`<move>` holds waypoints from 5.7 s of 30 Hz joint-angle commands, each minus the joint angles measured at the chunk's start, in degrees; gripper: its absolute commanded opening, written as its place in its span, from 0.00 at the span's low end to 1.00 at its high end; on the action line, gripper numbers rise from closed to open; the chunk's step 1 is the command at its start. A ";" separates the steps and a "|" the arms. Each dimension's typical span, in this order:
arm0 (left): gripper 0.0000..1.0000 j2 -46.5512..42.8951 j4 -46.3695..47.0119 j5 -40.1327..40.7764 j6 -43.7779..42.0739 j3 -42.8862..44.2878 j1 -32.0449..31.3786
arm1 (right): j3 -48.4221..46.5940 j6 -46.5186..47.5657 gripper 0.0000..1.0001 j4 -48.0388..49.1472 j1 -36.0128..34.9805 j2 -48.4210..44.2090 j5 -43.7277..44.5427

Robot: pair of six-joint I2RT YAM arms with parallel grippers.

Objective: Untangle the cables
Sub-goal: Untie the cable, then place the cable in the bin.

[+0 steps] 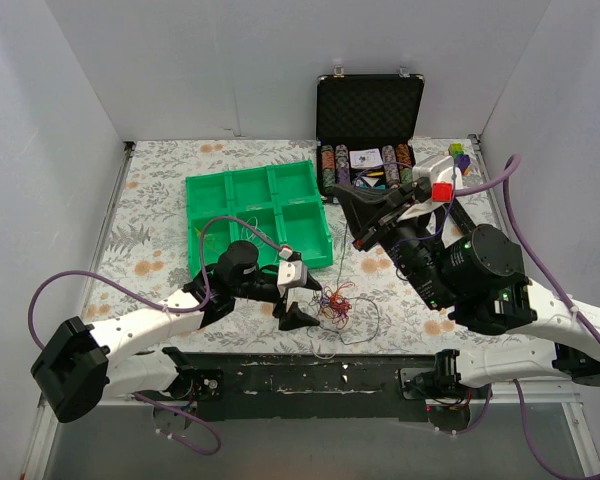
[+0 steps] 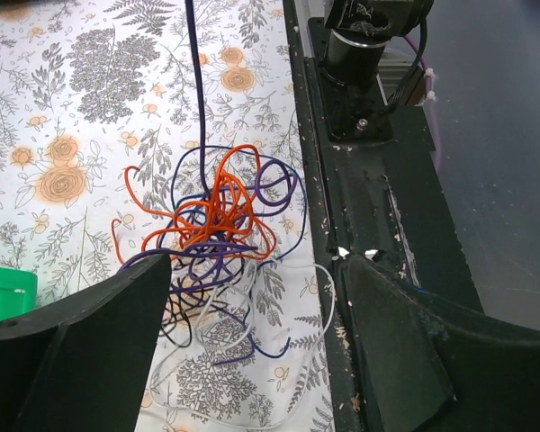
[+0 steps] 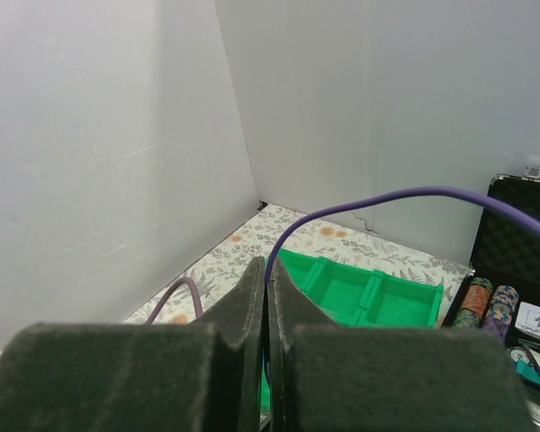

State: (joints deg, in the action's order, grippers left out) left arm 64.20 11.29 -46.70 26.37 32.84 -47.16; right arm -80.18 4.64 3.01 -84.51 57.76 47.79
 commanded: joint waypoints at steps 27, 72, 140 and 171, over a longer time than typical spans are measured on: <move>0.72 -0.05 7.43 1.52 2.89 -3.05 -1.01 | -7.09 -8.86 0.01 2.36 -0.39 4.47 -10.70; 0.00 -3.91 -7.27 17.59 -27.35 -3.41 -0.66 | -11.93 23.66 0.01 11.23 -0.39 -7.75 9.60; 0.98 -19.04 -26.14 59.70 7.37 34.46 2.16 | -30.47 -12.47 0.01 -12.23 41.97 33.29 -37.86; 0.98 -1.10 -28.96 75.26 5.54 60.85 2.16 | -31.68 -11.94 0.01 -16.53 42.15 36.63 -38.91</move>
State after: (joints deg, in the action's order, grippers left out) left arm 64.27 -18.85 26.85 34.04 92.88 -45.12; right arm -104.66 -8.56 -13.28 -42.48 93.25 9.58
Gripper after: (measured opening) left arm 0.981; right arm 0.031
